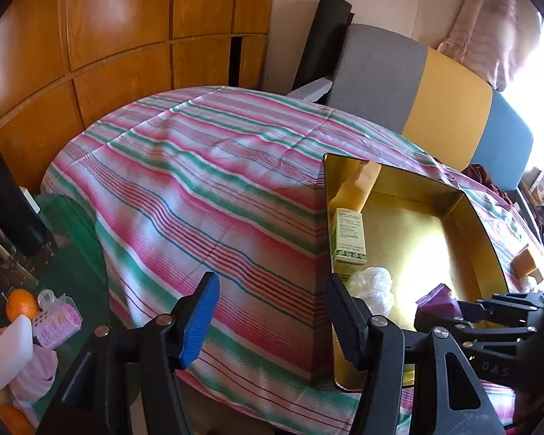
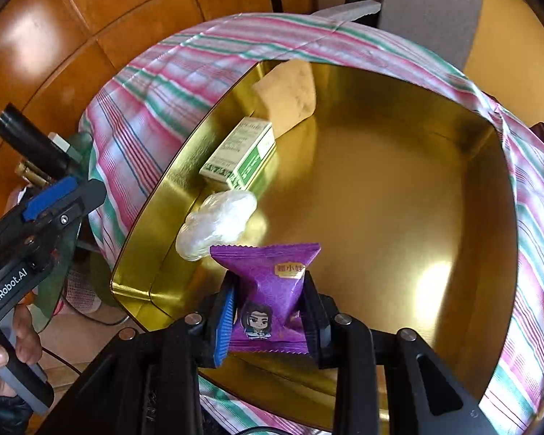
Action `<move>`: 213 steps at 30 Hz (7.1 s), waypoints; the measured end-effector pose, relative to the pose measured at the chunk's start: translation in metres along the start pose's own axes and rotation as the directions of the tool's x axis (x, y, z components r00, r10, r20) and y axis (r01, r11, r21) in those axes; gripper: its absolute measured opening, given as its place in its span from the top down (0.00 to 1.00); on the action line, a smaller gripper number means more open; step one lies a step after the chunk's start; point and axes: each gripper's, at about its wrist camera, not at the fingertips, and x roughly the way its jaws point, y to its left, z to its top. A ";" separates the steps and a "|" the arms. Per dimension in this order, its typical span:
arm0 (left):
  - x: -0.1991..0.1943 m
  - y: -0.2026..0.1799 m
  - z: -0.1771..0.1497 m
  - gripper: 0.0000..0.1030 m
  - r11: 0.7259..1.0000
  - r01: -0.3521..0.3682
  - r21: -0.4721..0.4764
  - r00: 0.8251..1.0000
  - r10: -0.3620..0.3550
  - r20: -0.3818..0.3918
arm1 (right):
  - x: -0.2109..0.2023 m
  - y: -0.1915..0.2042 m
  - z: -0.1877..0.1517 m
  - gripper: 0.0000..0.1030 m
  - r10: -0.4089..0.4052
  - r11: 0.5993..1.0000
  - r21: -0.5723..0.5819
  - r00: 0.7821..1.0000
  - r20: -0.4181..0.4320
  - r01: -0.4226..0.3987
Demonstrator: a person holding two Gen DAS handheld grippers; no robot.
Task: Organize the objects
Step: 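Carry the purple snack packet into the gold tray and open the right tool, then move both tools back toward the remaining items on the cloth, then grasp the large yellow sponge with the right tool while the left tool grasps a smaller sponge, then carry the smaller yellow sponge into the gold tray and open the left tool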
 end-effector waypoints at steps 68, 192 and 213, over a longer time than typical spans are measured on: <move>-0.041 -0.127 0.011 0.29 0.947 0.153 0.282 0.976 -0.190 0.107 | -0.175 -0.246 -0.184 0.43 -0.384 0.722 0.675 0.899 0.211 0.150; -0.017 -0.156 0.052 0.59 0.886 0.400 0.236 0.913 -0.406 -0.025 | -0.206 -0.361 -0.288 0.53 -0.540 0.456 0.888 0.812 0.223 0.059; -0.005 -0.097 0.054 0.58 0.943 0.311 0.117 0.950 -0.307 -0.051 | -0.217 -0.356 -0.290 0.53 -0.528 0.506 0.862 0.783 0.330 -0.023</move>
